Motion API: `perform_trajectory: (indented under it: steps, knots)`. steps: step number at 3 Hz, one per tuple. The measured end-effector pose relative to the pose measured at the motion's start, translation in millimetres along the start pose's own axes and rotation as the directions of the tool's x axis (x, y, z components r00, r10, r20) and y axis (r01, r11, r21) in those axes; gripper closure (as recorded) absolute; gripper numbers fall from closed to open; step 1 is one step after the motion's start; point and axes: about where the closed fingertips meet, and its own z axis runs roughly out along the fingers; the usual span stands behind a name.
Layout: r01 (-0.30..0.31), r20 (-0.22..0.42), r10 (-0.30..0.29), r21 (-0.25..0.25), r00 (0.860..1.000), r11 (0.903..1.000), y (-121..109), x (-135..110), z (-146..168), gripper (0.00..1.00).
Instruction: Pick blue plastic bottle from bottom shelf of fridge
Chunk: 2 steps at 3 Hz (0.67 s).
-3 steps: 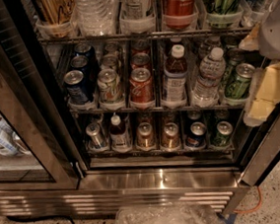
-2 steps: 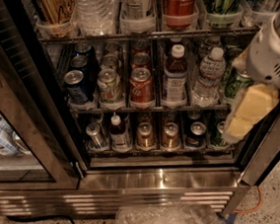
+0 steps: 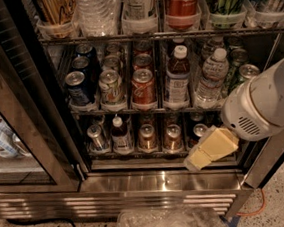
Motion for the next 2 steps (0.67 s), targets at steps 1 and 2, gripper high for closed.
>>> perform_trajectory:
  steps: [1, 2]
  knots:
    - [-0.006, 0.042, 0.005, 0.035, 0.999, 0.9994, -8.1, -8.9, 3.0, 0.00]
    - [-0.006, 0.042, 0.005, 0.035, 0.999, 0.9994, -8.1, -8.9, 3.0, 0.00]
